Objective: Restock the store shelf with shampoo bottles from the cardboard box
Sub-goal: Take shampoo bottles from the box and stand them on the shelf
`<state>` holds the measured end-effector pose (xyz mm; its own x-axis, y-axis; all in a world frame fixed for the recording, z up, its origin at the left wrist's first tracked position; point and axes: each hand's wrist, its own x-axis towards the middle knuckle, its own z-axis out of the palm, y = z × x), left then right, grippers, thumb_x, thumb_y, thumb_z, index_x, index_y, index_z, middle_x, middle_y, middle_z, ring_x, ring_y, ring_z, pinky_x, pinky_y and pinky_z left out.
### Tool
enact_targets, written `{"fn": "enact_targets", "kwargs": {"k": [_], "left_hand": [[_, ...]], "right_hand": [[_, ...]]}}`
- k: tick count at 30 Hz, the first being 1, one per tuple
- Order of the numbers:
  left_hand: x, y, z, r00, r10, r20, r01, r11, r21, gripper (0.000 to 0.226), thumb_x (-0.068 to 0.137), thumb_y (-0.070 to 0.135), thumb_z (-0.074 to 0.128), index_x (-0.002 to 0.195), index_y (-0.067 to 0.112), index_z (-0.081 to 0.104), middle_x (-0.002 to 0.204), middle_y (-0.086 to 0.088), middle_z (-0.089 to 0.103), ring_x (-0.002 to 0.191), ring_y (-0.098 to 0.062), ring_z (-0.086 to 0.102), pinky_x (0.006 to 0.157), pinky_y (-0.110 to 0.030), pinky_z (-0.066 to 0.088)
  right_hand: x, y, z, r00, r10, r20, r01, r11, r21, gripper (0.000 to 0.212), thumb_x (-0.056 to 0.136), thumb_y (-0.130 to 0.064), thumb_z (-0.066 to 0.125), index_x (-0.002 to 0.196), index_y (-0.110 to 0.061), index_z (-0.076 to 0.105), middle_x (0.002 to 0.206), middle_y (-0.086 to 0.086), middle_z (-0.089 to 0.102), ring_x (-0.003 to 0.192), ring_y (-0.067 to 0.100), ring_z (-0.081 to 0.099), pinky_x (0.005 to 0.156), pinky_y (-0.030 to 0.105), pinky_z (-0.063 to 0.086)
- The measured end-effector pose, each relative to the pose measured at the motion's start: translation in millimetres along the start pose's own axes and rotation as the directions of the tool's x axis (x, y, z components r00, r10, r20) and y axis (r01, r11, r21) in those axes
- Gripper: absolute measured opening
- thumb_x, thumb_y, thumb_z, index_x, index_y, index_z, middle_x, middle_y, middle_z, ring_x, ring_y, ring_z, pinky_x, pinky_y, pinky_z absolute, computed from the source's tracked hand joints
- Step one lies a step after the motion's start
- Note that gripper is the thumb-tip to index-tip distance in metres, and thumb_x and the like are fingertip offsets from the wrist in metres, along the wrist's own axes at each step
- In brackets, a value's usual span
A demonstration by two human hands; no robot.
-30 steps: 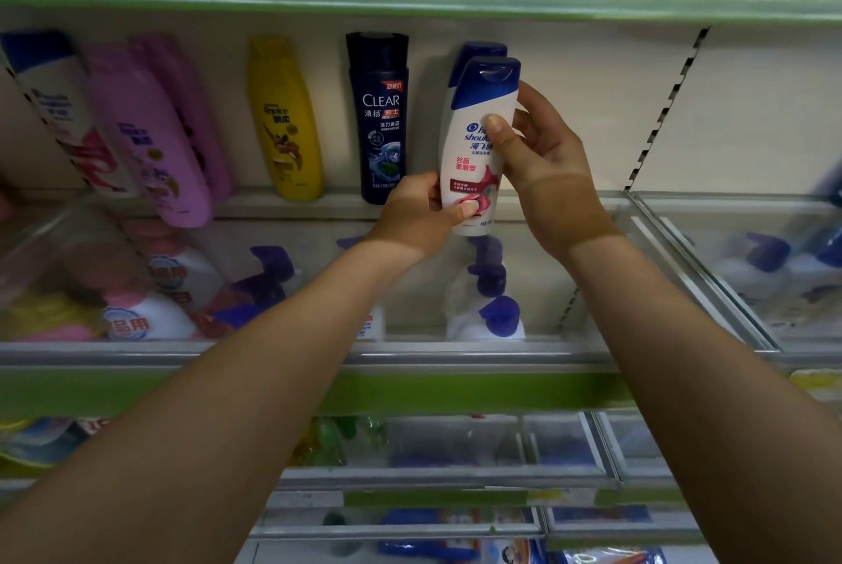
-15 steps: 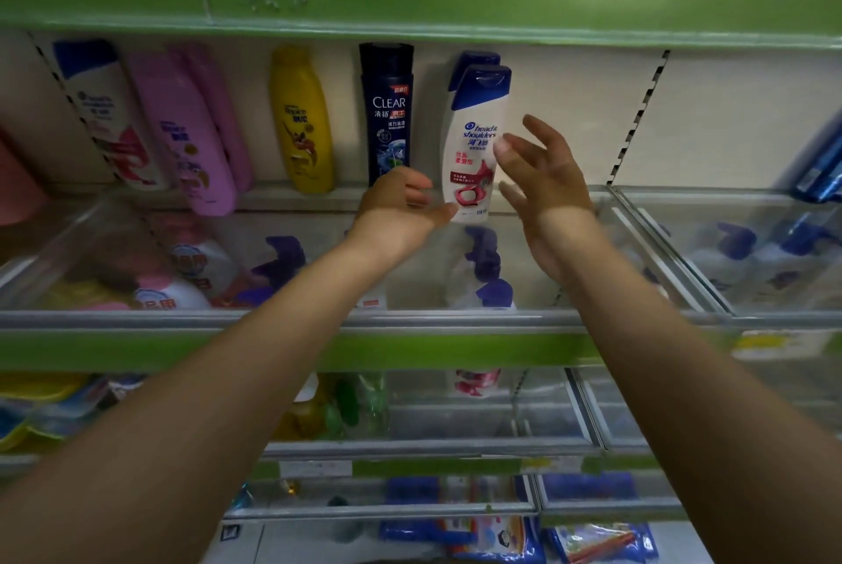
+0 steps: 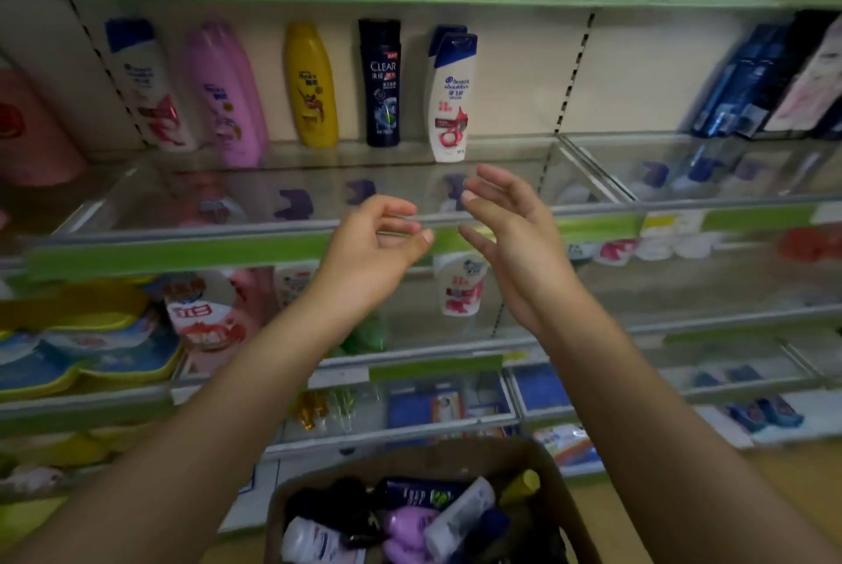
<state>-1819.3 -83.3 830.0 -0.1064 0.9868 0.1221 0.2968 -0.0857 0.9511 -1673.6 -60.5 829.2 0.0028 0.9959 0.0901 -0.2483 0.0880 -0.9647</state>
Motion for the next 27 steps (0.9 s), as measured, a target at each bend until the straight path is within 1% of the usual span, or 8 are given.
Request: {"fn": "enact_targets", "kwargs": {"k": [2,4,8,11,14,17,21,27], "left_hand": [[-31,-12,-5,0.999,-0.022,0.036,0.022,1.0,0.008,0.021,0.085,0.017,0.069,0.101,0.023,0.058,0.099,0.0,0.065,0.096,-0.019,0.065,0.087,-0.037,0.054],[-61,-24,-10,0.996,-0.045,0.082,0.043,0.999,0.025,0.021,0.085,0.016,0.068,0.1,0.025,0.058,0.099,0.001,0.065,0.097,-0.019,0.064,0.088,-0.037,0.053],[-117,-46,-17,0.983,-0.14,0.117,0.136,0.99,0.042,0.026,0.087,0.014,0.066,0.112,0.013,0.058,0.103,-0.003,0.065,0.097,-0.017,0.063,0.087,-0.033,0.053],[-152,-64,-15,0.971,-0.211,0.108,0.211,0.977,0.011,0.024,0.087,0.014,0.066,0.11,0.01,0.06,0.095,0.001,0.065,0.092,-0.018,0.063,0.081,-0.03,0.052],[-180,-84,-5,0.953,-0.279,0.121,0.28,0.96,0.01,0.02,0.087,0.015,0.066,0.107,0.014,0.06,0.097,0.001,0.065,0.094,-0.017,0.062,0.086,-0.033,0.051],[-208,-104,13,0.931,-0.34,0.131,0.343,0.94,0.001,0.015,0.087,0.013,0.066,0.1,0.02,0.06,0.096,0.002,0.065,0.095,-0.017,0.062,0.086,-0.033,0.051],[-242,-131,47,0.888,-0.451,0.09,0.454,0.891,-0.018,0.016,0.088,0.009,0.065,0.096,0.022,0.06,0.095,-0.001,0.065,0.09,-0.014,0.062,0.076,-0.025,0.05],[-286,-159,104,0.806,-0.588,0.065,0.59,0.807,-0.006,0.014,0.088,0.006,0.061,0.095,0.018,0.062,0.094,-0.001,0.066,0.088,-0.012,0.061,0.079,-0.027,0.048]], "right_hand": [[-33,8,2,0.999,0.037,-0.017,-0.037,0.999,-0.008,0.037,0.093,-0.005,0.059,0.128,-0.014,0.054,0.123,0.002,0.06,0.108,0.007,0.06,0.094,0.029,0.05],[-63,18,3,0.996,0.087,-0.037,-0.087,0.996,0.003,0.034,0.093,-0.004,0.058,0.126,-0.014,0.056,0.117,0.001,0.061,0.109,0.011,0.059,0.095,0.031,0.05],[-115,37,-1,0.982,0.178,-0.067,-0.177,0.984,0.019,0.027,0.092,-0.004,0.06,0.117,-0.016,0.061,0.112,0.001,0.064,0.114,0.018,0.06,0.097,0.038,0.052],[-146,50,-11,0.968,0.239,-0.076,-0.241,0.97,-0.024,0.028,0.093,-0.006,0.061,0.12,-0.013,0.062,0.117,0.004,0.064,0.111,0.015,0.062,0.094,0.035,0.053],[-173,68,-28,0.954,0.294,-0.066,-0.296,0.955,-0.03,0.024,0.093,-0.006,0.06,0.114,-0.017,0.064,0.116,0.003,0.065,0.11,0.013,0.062,0.094,0.035,0.053],[-194,86,-50,0.936,0.346,-0.057,-0.349,0.936,-0.037,0.021,0.092,-0.005,0.059,0.105,-0.02,0.065,0.111,0.003,0.065,0.111,0.019,0.062,0.091,0.034,0.053],[-213,110,-92,0.897,0.44,-0.039,-0.442,0.892,-0.091,0.022,0.092,-0.005,0.059,0.104,-0.022,0.066,0.117,0.003,0.066,0.113,0.02,0.062,0.097,0.039,0.052],[-232,142,-158,0.805,0.585,-0.096,-0.593,0.792,-0.144,0.019,0.093,-0.007,0.059,0.105,-0.02,0.066,0.117,0.003,0.067,0.113,0.017,0.061,0.096,0.037,0.052]]}}
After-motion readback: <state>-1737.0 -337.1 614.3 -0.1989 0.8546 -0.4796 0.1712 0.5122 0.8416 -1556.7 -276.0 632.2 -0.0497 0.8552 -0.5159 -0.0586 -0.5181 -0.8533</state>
